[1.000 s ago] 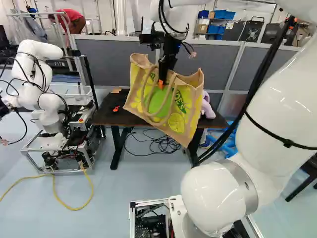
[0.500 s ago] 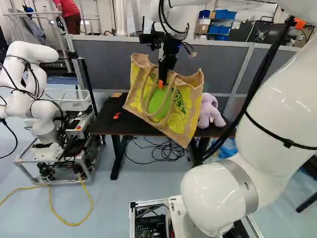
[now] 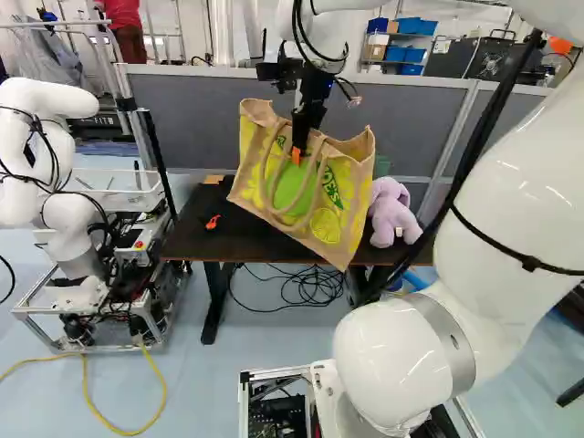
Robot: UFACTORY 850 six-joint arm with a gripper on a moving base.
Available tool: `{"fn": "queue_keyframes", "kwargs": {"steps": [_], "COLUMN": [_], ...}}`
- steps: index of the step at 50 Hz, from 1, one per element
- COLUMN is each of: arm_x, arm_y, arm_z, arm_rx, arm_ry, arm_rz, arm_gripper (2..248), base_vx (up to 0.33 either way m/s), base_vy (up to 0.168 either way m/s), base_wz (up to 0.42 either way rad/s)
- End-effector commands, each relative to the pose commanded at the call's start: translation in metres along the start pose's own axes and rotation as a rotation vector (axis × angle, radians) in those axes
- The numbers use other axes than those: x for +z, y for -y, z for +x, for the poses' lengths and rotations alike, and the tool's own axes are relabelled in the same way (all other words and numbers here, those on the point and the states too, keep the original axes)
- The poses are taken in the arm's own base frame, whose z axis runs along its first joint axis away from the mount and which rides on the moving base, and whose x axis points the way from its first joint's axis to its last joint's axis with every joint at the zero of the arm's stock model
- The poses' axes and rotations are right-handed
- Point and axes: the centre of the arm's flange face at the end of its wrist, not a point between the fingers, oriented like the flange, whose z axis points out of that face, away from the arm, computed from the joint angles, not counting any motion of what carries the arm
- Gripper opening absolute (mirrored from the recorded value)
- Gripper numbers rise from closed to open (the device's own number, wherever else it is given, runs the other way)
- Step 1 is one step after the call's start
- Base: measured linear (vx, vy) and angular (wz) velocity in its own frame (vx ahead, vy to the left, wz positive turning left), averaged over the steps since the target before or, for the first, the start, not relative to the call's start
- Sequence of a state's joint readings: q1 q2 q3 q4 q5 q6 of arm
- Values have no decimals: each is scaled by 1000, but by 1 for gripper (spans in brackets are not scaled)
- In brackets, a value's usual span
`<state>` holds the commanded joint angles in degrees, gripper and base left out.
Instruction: Pick up the bag on the ground and place it on the table
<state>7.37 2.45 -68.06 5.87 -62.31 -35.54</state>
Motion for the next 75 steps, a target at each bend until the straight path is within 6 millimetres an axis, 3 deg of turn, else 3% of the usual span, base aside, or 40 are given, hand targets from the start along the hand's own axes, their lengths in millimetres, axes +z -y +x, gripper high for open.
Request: {"fn": "queue_keyframes", "kwargs": {"steps": [16,41,75], "arm_x": [1,4,61], "arm_y": [-5,-32,-76], "arm_z": [4,18,68], "arm_rx": [4,18,-26], "arm_ry": [1,14,121], "arm_rz": [-2,-23,-39], "arm_gripper": [22,22,22], "base_vx": [10,0,0], "base_vy": [0,0,0], "base_wz": [-1,0,0]}}
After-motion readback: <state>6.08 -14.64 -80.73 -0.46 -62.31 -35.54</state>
